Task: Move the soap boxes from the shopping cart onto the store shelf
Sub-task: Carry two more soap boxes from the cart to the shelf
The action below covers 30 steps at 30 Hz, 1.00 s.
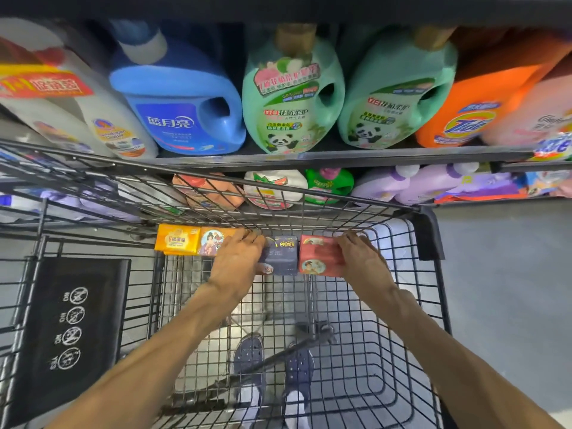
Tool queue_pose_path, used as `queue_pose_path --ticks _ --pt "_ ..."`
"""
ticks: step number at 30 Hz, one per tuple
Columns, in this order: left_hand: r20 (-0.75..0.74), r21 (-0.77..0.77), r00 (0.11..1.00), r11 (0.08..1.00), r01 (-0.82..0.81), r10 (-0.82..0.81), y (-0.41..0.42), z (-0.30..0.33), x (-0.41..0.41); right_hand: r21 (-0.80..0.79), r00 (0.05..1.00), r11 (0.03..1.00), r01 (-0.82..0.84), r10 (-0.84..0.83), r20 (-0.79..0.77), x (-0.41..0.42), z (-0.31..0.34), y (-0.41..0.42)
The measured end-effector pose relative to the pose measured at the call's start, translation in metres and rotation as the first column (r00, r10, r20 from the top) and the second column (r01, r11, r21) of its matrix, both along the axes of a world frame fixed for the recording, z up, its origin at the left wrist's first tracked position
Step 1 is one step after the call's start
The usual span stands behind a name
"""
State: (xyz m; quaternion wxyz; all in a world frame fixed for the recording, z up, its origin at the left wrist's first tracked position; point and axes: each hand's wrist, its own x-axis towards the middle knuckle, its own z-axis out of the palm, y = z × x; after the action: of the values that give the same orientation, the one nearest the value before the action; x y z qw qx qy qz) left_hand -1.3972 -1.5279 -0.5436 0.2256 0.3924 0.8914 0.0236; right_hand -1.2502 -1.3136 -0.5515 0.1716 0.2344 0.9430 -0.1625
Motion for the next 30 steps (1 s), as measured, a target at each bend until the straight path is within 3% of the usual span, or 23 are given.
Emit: queue_pose_path --ticks 5,11,15,17,19,22,30 --pt "0.012 0.018 1.000 0.999 -0.027 0.026 -0.006 0.033 0.011 -0.037 0.999 0.998 -0.045 0.044 -0.018 0.013 0.038 -0.007" --pt "-0.029 0.091 0.999 0.995 0.037 -0.034 -0.009 0.098 0.022 -0.066 0.998 0.998 0.025 -0.028 -0.047 0.040 0.120 -0.010" --pt "-0.071 0.227 0.994 0.969 0.101 -0.087 -0.002 0.181 0.035 -0.164 0.955 0.965 0.204 -0.233 -0.183 0.068 0.210 -0.002" --pt "-0.073 0.261 0.992 0.958 0.123 -0.107 0.007 0.230 0.042 -0.184 0.952 0.961 0.205 -0.239 -0.191 0.087 0.264 0.005" --pt "-0.065 0.295 0.988 0.943 0.153 -0.140 0.020 0.278 0.050 -0.093 0.949 0.974 0.205 -0.221 -0.224 0.113 0.307 0.016" --pt "-0.105 0.373 0.967 0.892 0.256 -0.233 0.050 0.345 0.067 0.016 0.920 0.966 0.258 -0.241 -0.311 0.164 0.358 0.037" --pt "-0.244 0.480 0.848 0.701 0.528 -0.471 0.161 0.483 0.160 0.049 0.782 0.869 0.492 -0.416 -0.465 0.318 0.479 0.082"
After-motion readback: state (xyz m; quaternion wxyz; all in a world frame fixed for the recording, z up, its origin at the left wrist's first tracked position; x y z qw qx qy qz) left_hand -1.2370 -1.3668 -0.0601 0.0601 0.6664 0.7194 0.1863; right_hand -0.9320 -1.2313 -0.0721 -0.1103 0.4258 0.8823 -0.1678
